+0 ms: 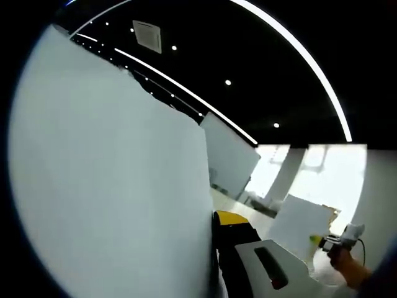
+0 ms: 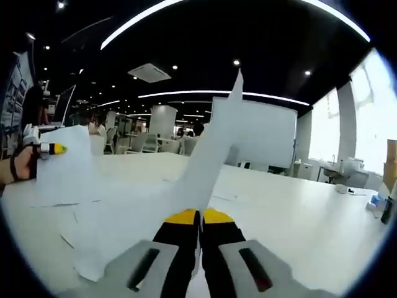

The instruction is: Organize the stack of printing papers by aligning and flattening the scattered papers on the table

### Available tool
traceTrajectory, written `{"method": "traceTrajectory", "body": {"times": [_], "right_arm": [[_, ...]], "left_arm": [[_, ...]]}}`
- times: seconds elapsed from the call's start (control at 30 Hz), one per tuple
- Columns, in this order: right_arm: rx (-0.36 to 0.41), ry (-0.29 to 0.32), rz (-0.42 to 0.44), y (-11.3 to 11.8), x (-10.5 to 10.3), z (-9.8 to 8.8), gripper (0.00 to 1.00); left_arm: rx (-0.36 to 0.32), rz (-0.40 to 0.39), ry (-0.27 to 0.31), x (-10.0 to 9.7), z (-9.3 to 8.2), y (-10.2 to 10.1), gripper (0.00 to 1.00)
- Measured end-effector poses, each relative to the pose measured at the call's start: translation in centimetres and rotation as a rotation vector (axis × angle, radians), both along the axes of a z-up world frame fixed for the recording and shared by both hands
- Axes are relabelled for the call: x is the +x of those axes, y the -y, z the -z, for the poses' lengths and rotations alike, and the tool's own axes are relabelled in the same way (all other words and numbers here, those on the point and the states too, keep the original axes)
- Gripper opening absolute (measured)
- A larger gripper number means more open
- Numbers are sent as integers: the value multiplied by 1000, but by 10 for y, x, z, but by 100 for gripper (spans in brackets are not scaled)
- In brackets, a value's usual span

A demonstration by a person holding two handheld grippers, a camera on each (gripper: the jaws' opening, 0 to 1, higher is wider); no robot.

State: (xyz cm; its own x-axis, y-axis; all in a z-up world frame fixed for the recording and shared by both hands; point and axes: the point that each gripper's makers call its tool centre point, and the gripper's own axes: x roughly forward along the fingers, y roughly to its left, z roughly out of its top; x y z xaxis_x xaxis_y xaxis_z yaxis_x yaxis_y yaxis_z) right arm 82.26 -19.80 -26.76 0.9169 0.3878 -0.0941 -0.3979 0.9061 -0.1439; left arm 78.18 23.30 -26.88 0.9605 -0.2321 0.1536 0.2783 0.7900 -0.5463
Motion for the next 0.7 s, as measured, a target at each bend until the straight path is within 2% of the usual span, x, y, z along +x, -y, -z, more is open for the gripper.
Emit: {"method": "traceTrajectory", "body": {"times": [0.2,0.7], "right_arm": [[-6,21,-2,-1,-2,-5,0],[-34,143,-12,-6,-12,-30,0]], "left_arm": [[4,-1,0,0,0,0,7],[8,1,0,0,0,1,7]]}}
